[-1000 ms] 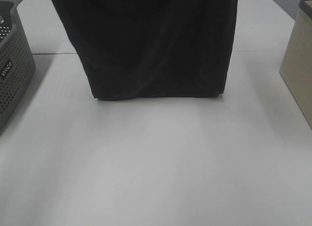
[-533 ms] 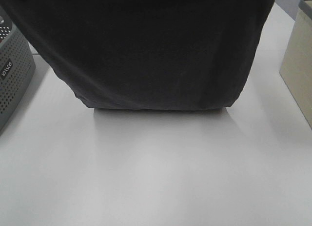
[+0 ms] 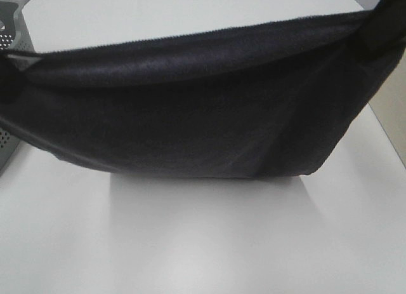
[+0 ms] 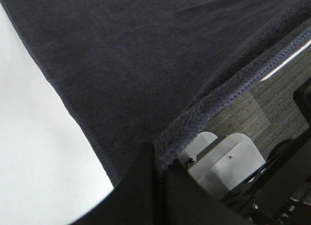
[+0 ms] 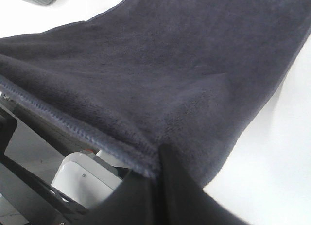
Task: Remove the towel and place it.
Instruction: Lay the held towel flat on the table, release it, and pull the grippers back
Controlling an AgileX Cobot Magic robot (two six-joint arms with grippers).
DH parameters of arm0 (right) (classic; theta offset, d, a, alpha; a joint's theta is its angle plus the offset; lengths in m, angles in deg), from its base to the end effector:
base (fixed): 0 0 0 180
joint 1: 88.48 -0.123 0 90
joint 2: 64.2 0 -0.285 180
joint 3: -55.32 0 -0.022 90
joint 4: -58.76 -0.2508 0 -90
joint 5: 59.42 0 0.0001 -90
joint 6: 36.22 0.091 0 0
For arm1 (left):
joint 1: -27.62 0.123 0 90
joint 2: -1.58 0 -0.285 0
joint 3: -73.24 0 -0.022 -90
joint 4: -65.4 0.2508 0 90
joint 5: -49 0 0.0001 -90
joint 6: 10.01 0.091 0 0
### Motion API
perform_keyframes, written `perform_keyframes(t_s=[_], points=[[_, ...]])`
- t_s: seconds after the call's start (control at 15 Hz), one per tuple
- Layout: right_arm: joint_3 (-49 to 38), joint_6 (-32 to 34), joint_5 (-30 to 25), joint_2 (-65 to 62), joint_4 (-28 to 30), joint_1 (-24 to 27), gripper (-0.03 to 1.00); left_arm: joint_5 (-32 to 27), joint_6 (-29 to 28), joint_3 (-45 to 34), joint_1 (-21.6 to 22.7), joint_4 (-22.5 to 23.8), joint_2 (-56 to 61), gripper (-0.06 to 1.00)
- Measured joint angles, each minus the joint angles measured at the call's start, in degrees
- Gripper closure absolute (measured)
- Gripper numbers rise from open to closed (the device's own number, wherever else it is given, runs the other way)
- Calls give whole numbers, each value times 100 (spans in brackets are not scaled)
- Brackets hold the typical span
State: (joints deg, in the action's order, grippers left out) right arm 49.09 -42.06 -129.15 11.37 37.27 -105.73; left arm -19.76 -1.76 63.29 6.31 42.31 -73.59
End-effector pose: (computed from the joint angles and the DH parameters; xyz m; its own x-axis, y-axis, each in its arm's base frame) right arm 0.1975 0.0941 0.3824 -0.8427 -0.2286 -0.4874 -0.4137 0.8543 0.3146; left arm 0.1877 -0.1089 0.3668 -0.8288 0.3141 -0.4631 0.4894 0.8082 -0.3277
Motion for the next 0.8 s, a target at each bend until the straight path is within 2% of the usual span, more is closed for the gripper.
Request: perform_keyframes(t_s=[0.33, 0.6, 0.8], points=[[-917, 126, 6, -670, 63, 0, 96, -6, -286, -739, -1089, 80, 57, 94], [-1988, 149, 11, -963, -206, 0, 96, 6, -573, -1387, -1541, 97, 57, 94], [-2578, 149, 23, -1003, -413, 0, 96, 46, -642, -1770, -1581, 11, 57, 94]])
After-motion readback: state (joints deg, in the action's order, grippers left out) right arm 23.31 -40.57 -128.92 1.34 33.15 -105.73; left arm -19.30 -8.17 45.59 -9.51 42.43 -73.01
